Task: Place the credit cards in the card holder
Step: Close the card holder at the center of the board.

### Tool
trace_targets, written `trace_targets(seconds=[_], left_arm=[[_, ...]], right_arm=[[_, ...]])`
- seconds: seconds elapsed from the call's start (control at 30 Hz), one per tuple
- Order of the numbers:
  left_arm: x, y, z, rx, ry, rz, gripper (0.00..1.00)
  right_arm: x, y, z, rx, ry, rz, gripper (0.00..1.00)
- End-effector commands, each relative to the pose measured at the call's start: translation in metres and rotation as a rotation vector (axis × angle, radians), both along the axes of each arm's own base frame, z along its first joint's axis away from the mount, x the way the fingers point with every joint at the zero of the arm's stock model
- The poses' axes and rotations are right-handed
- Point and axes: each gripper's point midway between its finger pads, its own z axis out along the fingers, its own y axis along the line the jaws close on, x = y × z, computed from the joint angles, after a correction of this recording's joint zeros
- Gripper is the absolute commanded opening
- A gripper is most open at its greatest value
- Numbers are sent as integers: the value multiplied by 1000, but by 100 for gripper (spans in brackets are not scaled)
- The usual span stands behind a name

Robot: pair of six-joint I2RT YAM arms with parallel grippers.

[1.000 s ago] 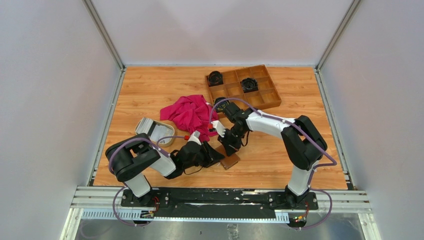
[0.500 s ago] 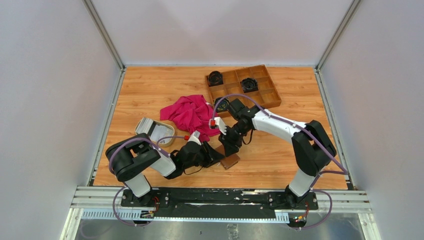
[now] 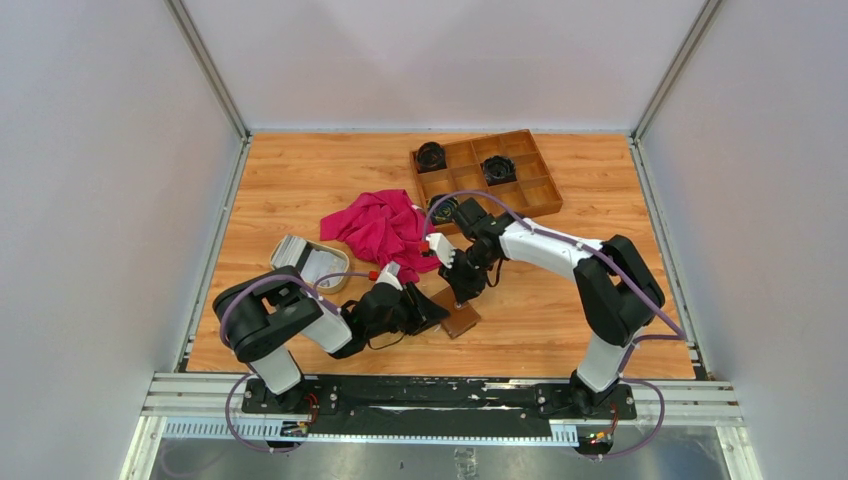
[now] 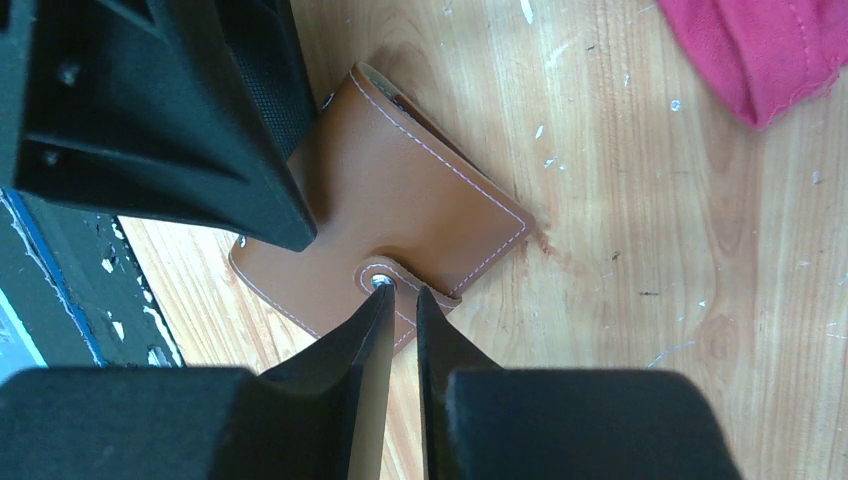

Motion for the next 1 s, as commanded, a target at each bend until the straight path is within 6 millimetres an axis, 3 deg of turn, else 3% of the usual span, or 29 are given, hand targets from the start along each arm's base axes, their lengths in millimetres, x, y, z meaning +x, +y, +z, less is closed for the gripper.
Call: trace_targets(seconds=[0.0,0.4,0.73,0.97], left_arm=[[-18,33,-55,206,85,9,43],[-18,34,-56,196,85,14,43],[-18,33,-56,193,87,12,43],[-19,33,-57,191,91,13,43]], right_arm=[[6,-5,-9,-38,7,-30,17],[-1,-1,-11,-39,21,-7,17],[-4,2,-25,-88,16,-13,12],[-3,5,-20,-74,2,-13,10]])
